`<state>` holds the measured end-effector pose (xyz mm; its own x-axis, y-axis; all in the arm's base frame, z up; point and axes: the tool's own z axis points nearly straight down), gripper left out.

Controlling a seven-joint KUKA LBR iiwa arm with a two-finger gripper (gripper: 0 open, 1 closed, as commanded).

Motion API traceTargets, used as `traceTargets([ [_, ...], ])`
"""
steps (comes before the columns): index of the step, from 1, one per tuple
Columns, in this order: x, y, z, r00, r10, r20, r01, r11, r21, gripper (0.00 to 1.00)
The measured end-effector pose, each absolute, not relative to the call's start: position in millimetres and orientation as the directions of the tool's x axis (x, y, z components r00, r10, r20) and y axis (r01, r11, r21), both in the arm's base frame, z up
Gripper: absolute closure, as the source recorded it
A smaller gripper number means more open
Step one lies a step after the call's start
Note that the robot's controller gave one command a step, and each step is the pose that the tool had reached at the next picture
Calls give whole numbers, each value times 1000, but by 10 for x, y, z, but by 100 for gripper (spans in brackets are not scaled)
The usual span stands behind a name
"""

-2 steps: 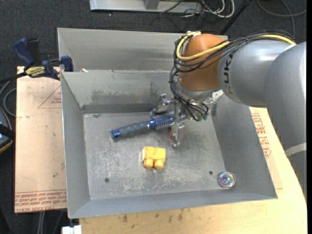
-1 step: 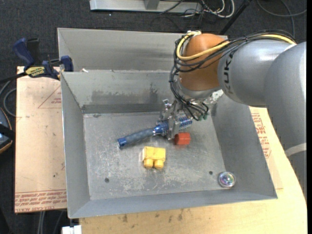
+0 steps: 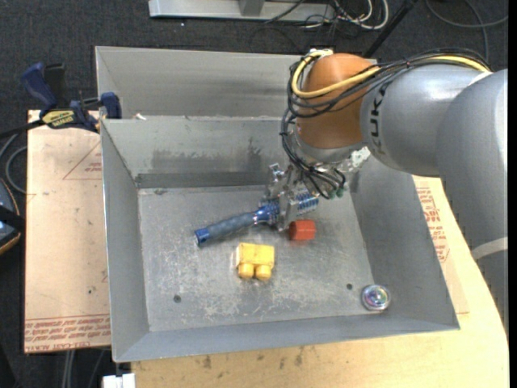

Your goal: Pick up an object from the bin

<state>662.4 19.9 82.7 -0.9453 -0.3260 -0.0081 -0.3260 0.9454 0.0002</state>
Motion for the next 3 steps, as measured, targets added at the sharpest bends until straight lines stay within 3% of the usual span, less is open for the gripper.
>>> traceTargets([
  [2,6636,203,1063,-946,-323,-4,-323,946,1,100],
  [3,6657,210,1803,-947,-322,-10,-322,947,-2,100],
])
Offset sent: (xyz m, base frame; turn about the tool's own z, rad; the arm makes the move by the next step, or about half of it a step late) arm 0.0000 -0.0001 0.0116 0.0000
